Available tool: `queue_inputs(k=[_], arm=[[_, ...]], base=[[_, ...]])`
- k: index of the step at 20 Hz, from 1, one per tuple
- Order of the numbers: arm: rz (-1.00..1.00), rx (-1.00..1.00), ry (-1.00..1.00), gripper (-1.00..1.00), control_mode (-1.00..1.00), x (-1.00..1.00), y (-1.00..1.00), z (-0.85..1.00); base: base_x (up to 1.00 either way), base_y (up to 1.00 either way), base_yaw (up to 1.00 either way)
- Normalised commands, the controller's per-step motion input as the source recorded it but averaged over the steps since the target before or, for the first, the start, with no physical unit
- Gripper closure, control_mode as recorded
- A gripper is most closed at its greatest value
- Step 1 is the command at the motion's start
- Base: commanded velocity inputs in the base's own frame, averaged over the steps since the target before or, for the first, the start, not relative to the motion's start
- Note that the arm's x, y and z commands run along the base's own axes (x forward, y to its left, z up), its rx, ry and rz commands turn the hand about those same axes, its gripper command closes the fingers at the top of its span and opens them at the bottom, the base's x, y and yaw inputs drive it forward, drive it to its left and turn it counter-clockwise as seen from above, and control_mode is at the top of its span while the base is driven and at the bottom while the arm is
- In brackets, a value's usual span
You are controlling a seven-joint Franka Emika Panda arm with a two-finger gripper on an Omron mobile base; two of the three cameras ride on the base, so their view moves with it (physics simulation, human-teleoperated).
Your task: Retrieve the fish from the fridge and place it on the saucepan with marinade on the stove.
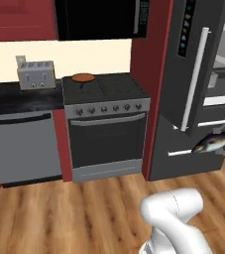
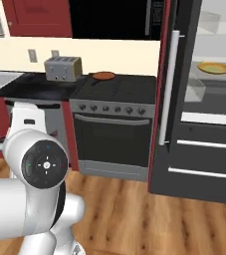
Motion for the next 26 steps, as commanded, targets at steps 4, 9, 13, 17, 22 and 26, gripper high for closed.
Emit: queue_inputs(k=[4,9,13,17,22,26], arm=[[0.0,0.0,0.0,1.0,1.0,0.0,0.0,0.0],[0.0,0.0,0.0,1.0,1.0,0.0,0.0,0.0],[0.0,0.0,0.0,1.0,1.0,0.0,0.0,0.0],[0.0,0.0,0.0,1.0,1.0,0.0,0.0,0.0],[0.0,0.0,0.0,1.0,1.0,0.0,0.0,0.0],[0.0,0.0,0.0,1.0,1.0,0.0,0.0,0.0]], base=[[0.09,0.99,-0.07],[0.37,0.7,-0.02],[0.74,0.32,0.0],[0.98,0.12,0.0],[1.0,0.01,0.0],[1.0,0.0,0.0]])
